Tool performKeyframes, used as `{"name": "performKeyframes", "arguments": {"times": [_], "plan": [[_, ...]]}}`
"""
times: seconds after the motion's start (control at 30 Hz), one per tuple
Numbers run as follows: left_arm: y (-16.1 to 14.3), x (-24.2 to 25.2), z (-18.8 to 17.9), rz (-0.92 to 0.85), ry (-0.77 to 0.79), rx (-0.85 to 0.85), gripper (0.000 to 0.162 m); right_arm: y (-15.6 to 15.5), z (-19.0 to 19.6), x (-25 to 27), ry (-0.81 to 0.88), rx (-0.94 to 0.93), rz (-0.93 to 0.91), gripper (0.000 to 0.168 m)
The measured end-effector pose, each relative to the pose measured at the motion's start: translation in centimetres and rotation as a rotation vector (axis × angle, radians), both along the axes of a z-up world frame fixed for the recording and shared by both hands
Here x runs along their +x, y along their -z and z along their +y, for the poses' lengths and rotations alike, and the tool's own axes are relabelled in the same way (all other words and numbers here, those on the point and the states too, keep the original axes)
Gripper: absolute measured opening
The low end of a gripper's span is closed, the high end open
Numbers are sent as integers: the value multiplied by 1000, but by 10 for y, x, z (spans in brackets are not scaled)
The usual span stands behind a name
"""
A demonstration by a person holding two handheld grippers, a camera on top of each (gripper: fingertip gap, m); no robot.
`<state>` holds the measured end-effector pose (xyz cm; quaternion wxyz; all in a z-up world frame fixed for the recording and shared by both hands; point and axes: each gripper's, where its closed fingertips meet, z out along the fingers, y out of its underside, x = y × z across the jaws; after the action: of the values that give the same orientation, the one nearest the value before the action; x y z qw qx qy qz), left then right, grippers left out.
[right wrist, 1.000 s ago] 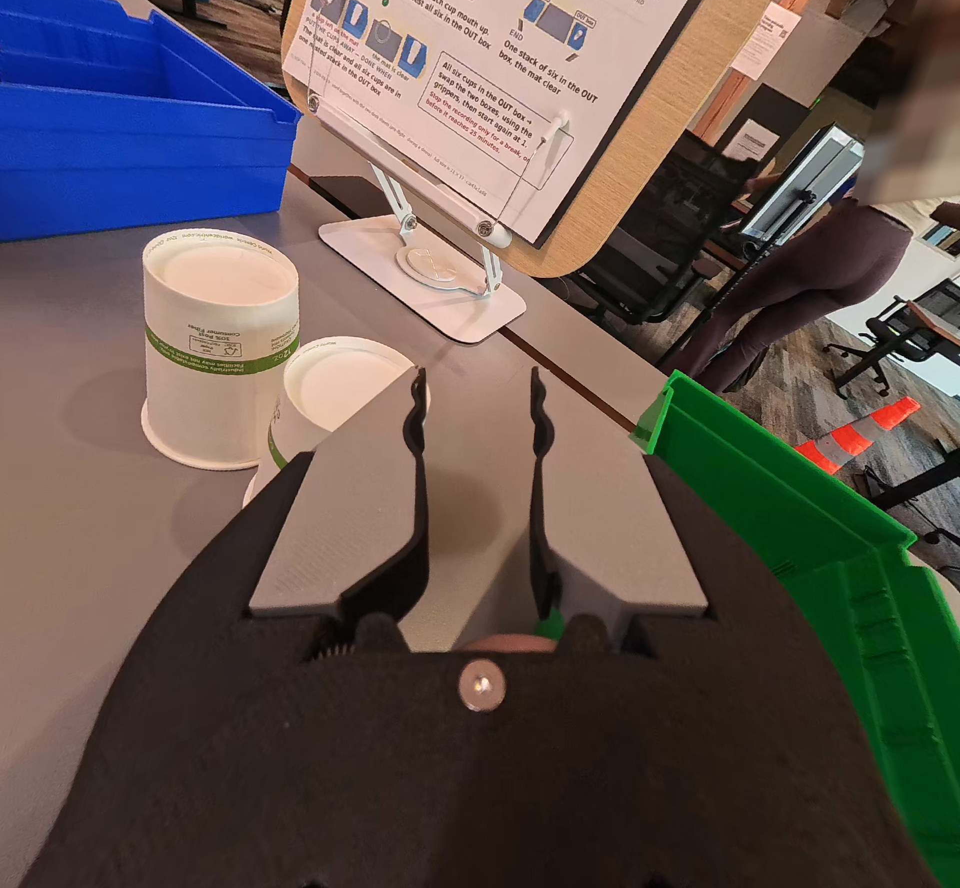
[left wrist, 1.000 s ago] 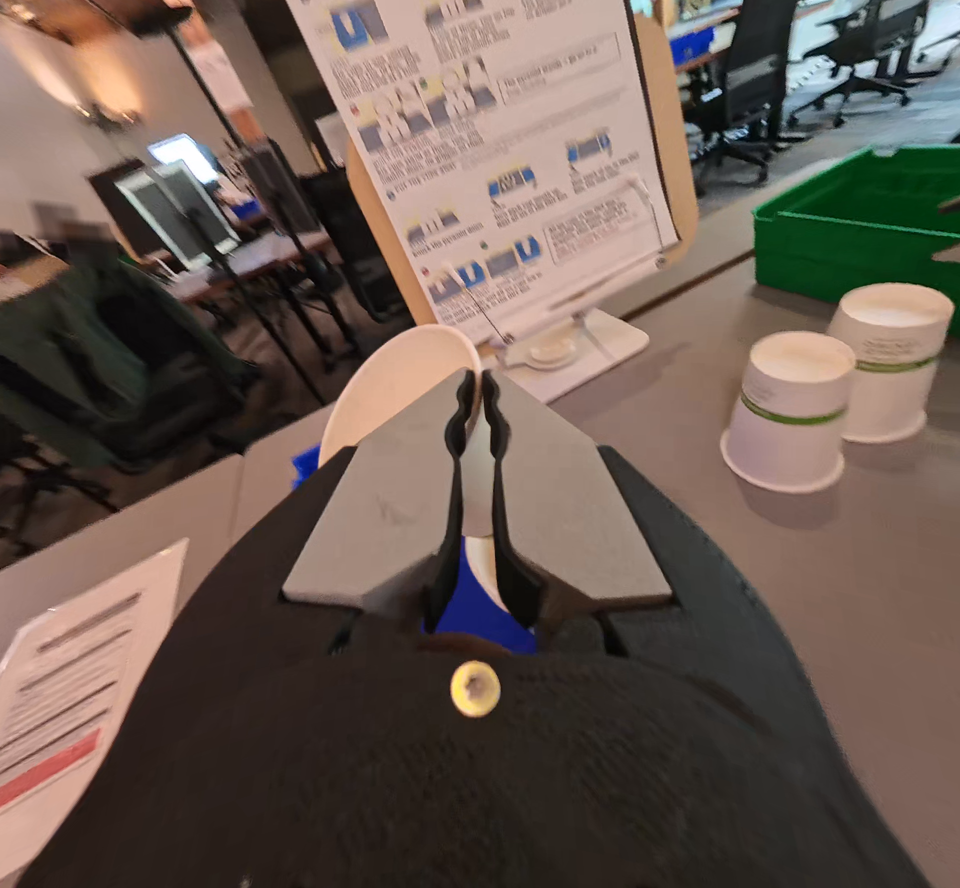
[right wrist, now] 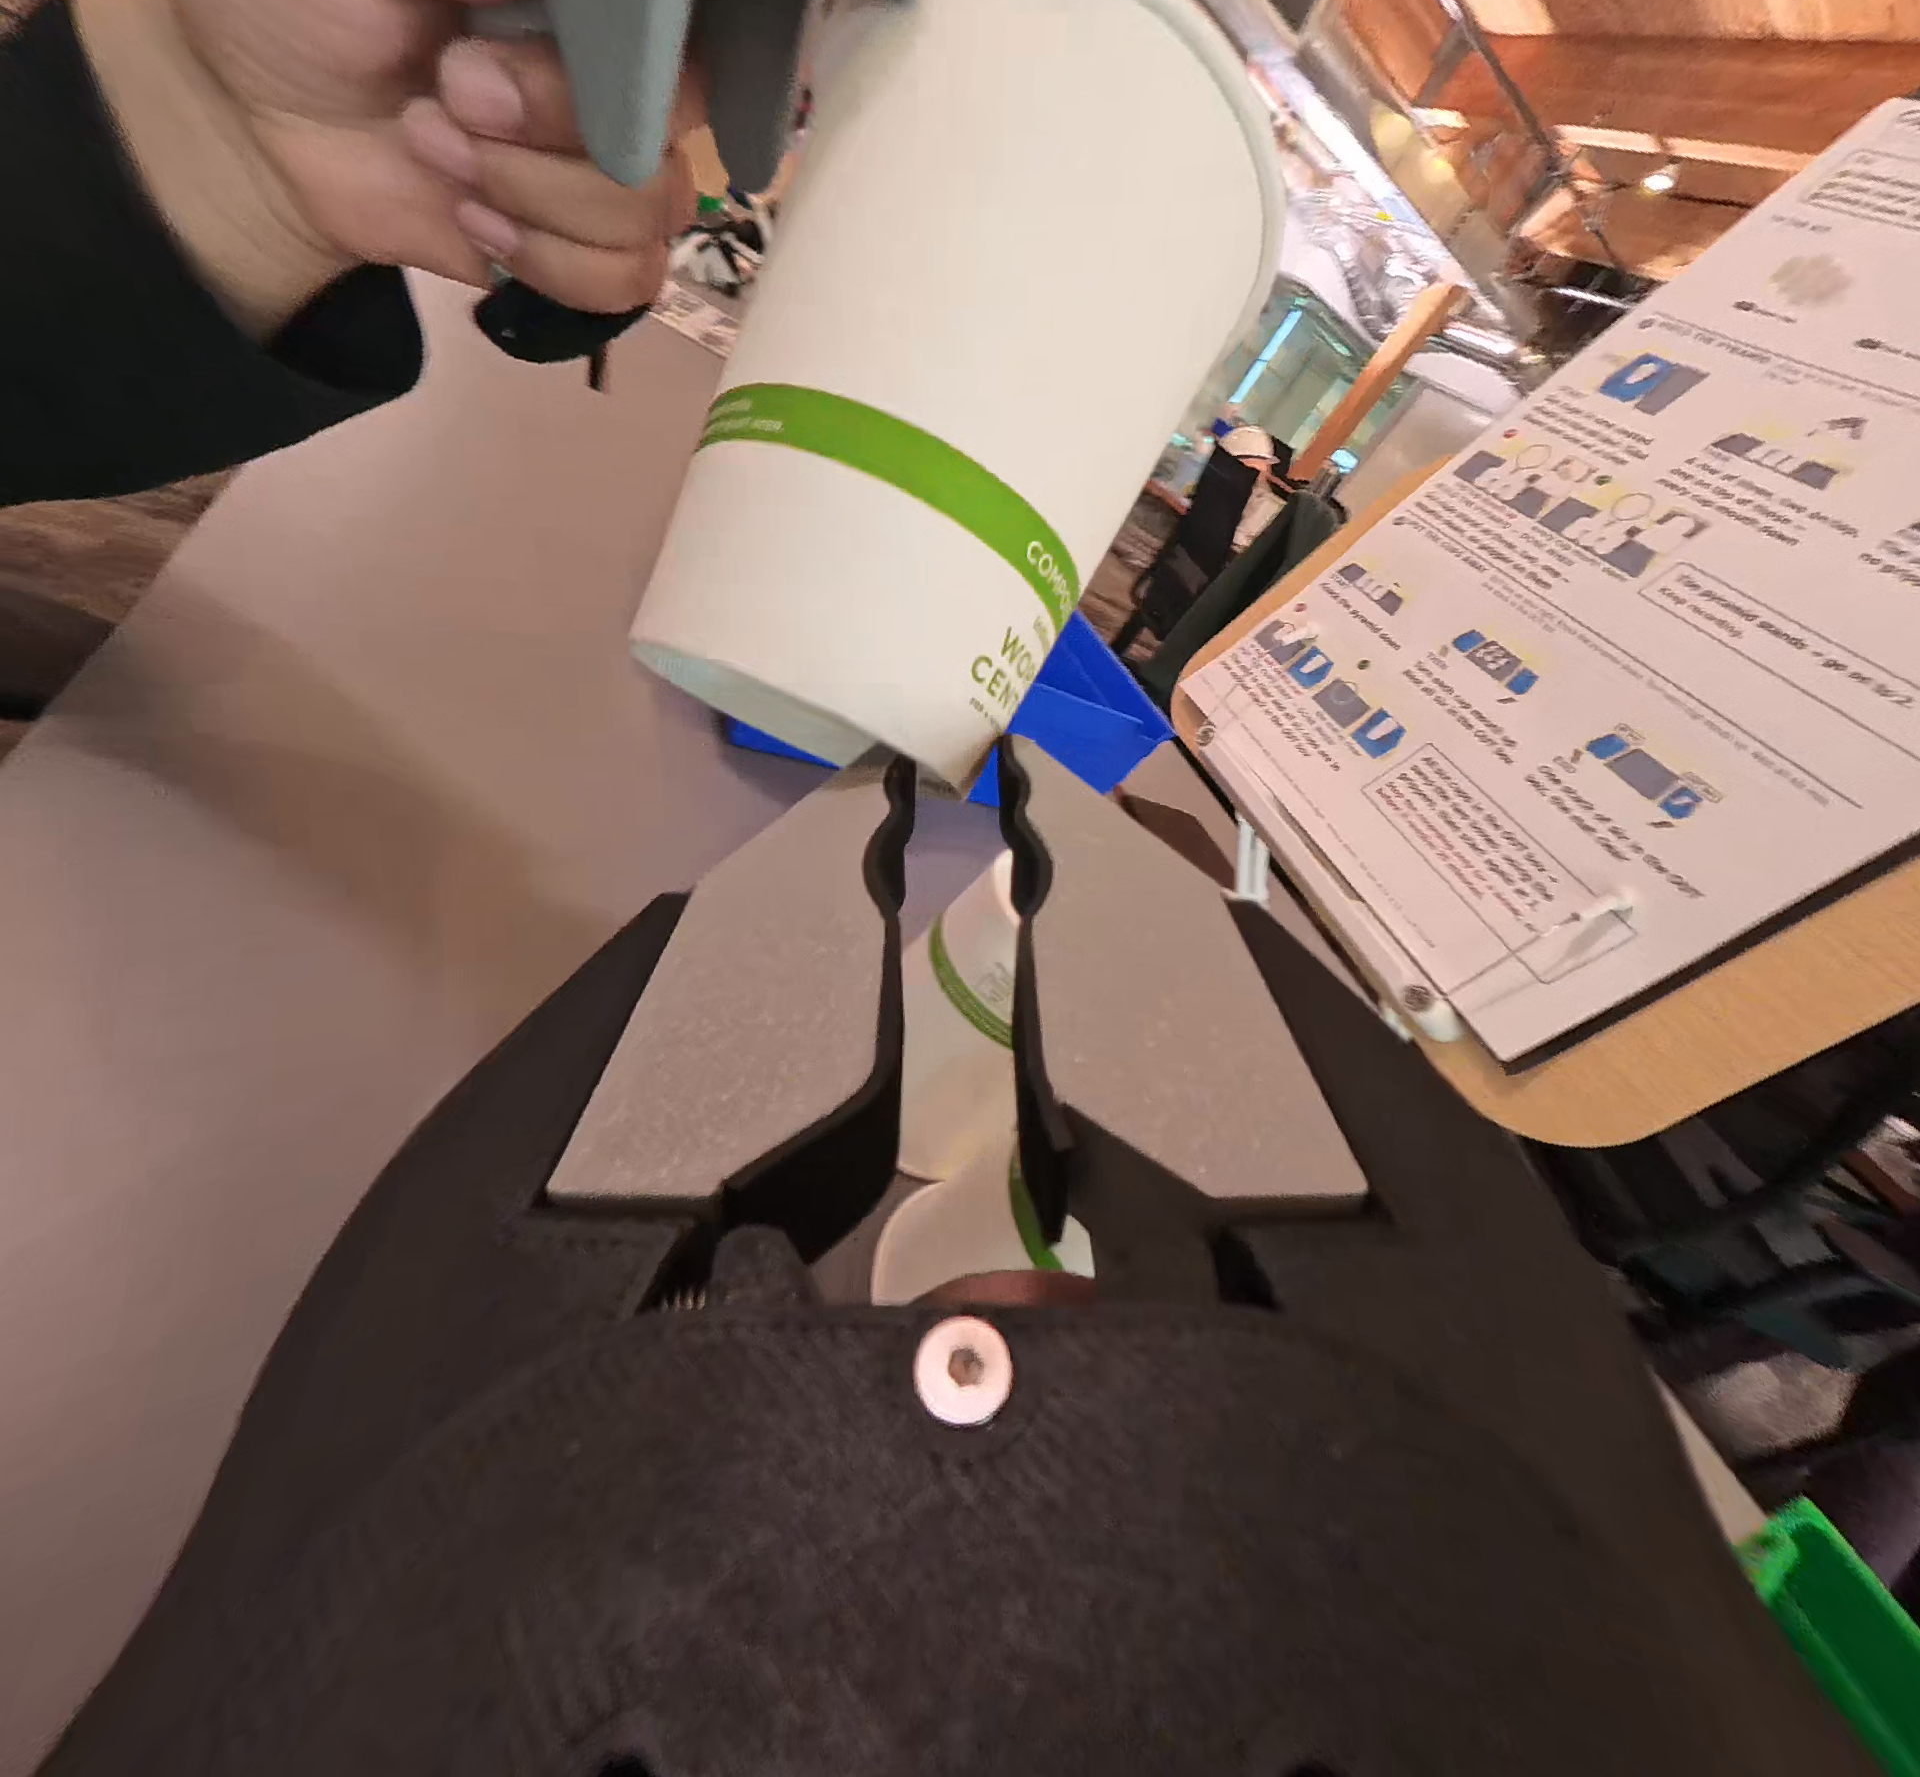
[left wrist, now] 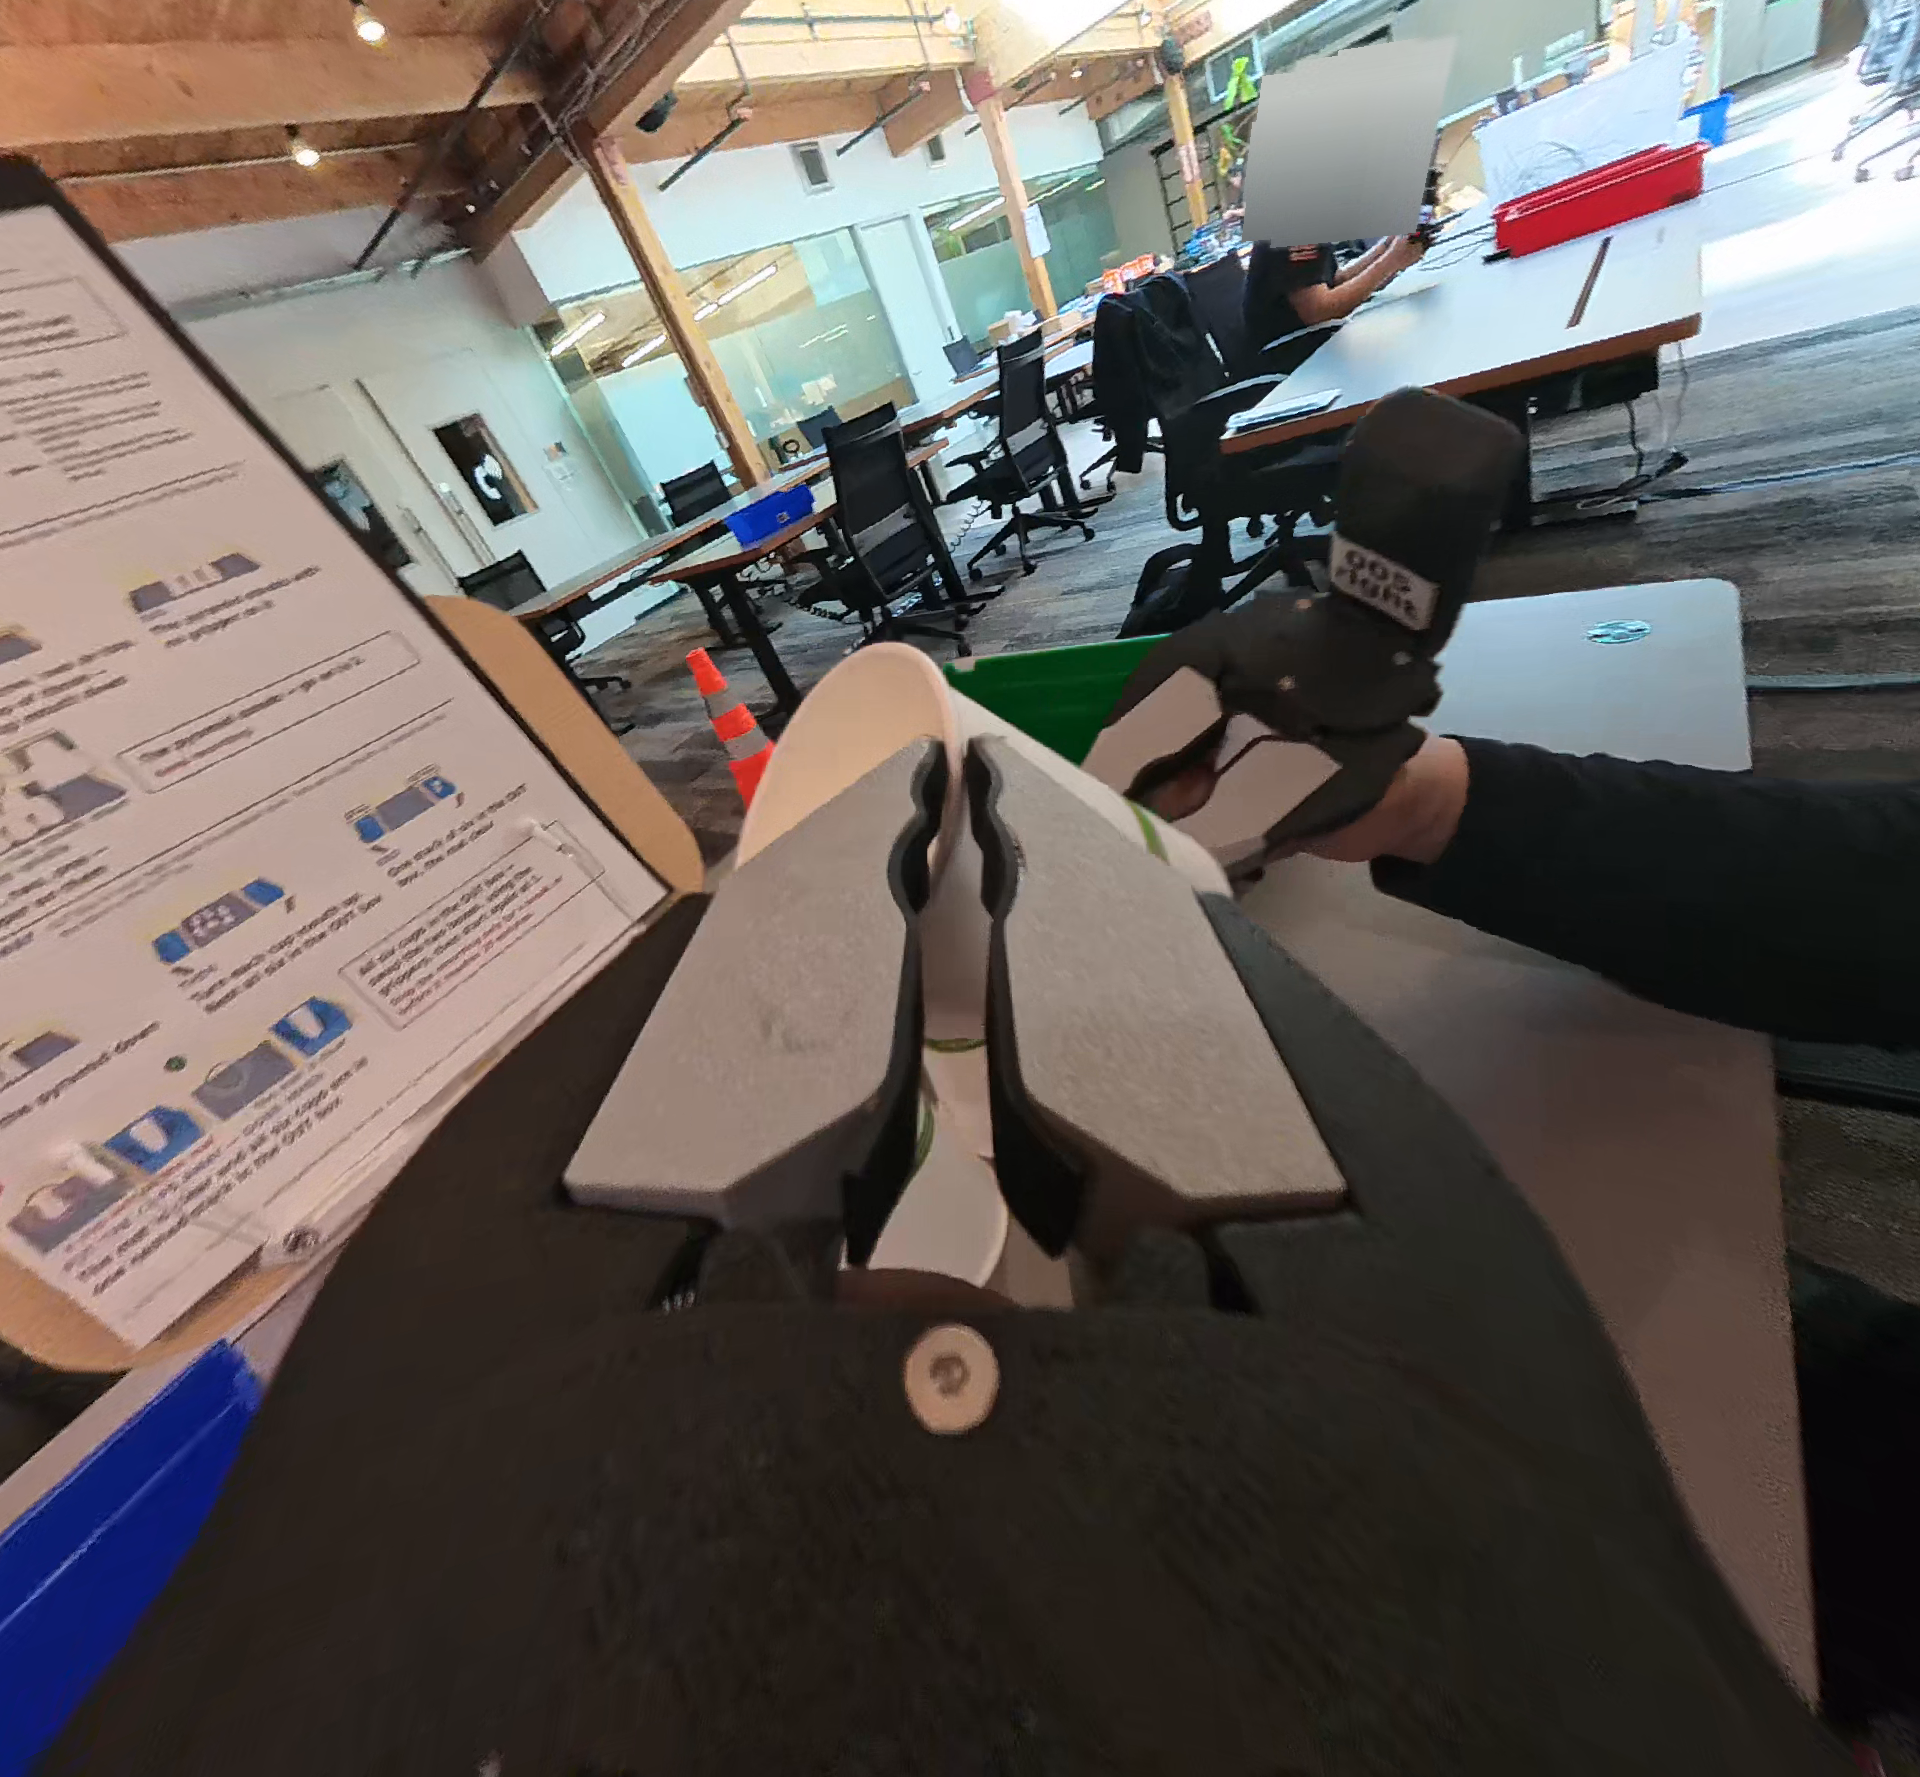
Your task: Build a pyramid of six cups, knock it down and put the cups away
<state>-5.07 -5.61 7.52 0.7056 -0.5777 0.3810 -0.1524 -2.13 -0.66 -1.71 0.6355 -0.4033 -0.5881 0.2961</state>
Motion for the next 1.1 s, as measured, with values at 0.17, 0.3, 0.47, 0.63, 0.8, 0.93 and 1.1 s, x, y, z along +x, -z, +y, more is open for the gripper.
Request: {"name": "performKeyframes", "arguments": {"times": [0.17,0.3,0.47,0.63,0.8,0.93,1.1], "plan": [[21,-41,18,-56,-98,-95,3,10,-8,-6,-73,-62,-50,9],[55,-71,39,-37,-216,-160,2,23,-12,-11,-105,-86,-104,7],[103,-86,56,20,-289,-232,1,20,-1,-8,-81,-193,-87,5],[135,-87,66,125,-335,-296,2,23,9,-10,-63,-327,-82,4],[142,-88,60,191,-335,-295,2,22,12,-12,-47,-402,-74,2],[134,-91,46,157,-269,-322,2,31,15,-14,-22,-431,-116,0],[126,-72,25,97,-115,-336,0,49,10,-28,-15,-450,-186,0]]}}
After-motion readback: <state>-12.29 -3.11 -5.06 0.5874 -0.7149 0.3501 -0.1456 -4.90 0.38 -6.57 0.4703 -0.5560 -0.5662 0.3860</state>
